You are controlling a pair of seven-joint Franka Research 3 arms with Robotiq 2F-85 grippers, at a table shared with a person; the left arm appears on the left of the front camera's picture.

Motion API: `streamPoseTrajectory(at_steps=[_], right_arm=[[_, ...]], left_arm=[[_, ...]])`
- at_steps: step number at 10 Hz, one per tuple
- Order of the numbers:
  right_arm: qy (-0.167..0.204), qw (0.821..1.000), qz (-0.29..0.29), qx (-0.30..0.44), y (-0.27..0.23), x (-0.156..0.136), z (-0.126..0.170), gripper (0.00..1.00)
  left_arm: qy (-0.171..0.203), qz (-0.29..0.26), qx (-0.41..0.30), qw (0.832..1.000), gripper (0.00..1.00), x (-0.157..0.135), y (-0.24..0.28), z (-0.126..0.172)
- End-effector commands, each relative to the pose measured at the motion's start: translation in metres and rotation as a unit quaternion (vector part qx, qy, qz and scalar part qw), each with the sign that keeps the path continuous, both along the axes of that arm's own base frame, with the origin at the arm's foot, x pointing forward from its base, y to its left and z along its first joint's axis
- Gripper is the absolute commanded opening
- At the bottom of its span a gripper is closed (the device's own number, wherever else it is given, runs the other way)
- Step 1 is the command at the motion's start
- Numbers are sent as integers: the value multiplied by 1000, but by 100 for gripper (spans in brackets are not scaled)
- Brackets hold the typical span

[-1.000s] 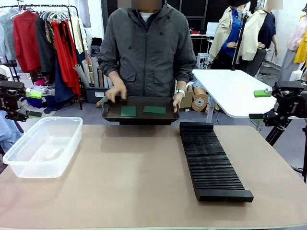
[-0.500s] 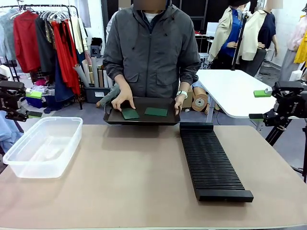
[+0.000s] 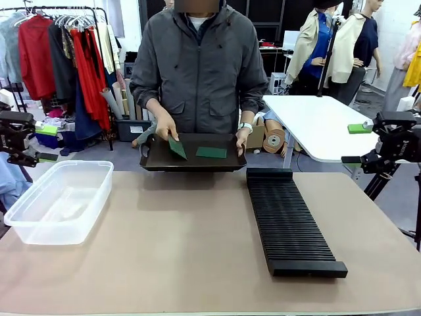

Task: Sort PCBs into racks and boxes based on the side picked up.
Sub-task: Pick up the Blank PCB handed by the Human.

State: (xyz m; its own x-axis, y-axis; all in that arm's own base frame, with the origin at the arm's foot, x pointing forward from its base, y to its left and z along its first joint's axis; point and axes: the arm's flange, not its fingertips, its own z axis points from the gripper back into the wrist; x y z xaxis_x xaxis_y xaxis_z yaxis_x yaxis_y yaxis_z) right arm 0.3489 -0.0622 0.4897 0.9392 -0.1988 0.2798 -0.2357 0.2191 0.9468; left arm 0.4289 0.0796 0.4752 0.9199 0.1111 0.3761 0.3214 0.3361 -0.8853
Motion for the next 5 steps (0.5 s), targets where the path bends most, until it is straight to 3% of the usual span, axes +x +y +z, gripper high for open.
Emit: streamPoseTrajectory(at_steps=[1, 5], right_arm=[[7, 1000, -4, 5, 0, 0, 4, 100], [7, 1000, -4, 5, 0, 0, 4, 100]], left_arm=[[-1, -1, -3, 1000, 100, -1, 1, 2], [-1, -1, -3, 1000, 100, -1, 1, 2]])
